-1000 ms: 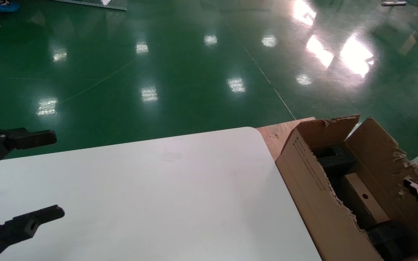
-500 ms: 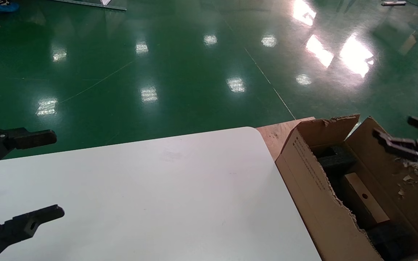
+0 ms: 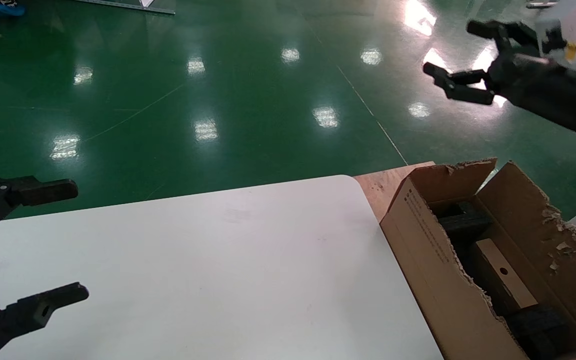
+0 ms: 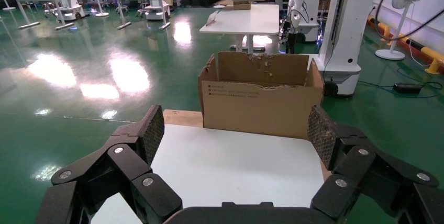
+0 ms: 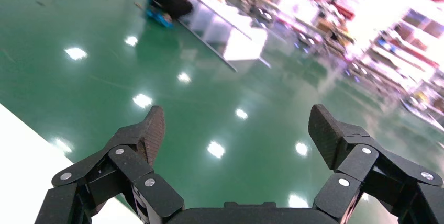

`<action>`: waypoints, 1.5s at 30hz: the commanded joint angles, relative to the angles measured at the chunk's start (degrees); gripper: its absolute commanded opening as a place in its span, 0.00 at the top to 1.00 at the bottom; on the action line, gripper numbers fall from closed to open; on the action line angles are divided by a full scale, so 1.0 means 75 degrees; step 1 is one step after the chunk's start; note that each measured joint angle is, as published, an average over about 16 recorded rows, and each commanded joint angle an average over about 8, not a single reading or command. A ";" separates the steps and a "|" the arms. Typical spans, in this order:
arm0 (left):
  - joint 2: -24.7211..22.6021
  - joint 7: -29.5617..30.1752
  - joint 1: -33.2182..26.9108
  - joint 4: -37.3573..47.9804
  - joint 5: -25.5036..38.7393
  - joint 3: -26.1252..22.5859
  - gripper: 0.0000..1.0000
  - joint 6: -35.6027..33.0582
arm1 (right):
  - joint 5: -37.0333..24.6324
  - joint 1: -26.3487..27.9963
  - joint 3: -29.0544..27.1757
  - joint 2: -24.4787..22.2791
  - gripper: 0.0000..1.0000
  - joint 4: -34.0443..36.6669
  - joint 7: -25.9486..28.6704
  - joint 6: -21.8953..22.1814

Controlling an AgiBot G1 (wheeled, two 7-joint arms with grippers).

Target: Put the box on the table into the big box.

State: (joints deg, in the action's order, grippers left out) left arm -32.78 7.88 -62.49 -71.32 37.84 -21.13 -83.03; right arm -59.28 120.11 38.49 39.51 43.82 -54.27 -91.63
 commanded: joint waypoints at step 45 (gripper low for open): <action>0.0001 -0.0001 0.0001 0.0001 -0.0002 -0.0001 0.00 0.0002 | 0.1287 -0.4532 -0.1797 -0.0280 0.00 -0.9349 0.5123 0.0474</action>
State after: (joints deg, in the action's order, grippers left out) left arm -32.77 7.87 -62.48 -71.32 37.83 -21.14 -83.02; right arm -49.62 86.12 25.01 37.42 -26.29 -15.84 -88.08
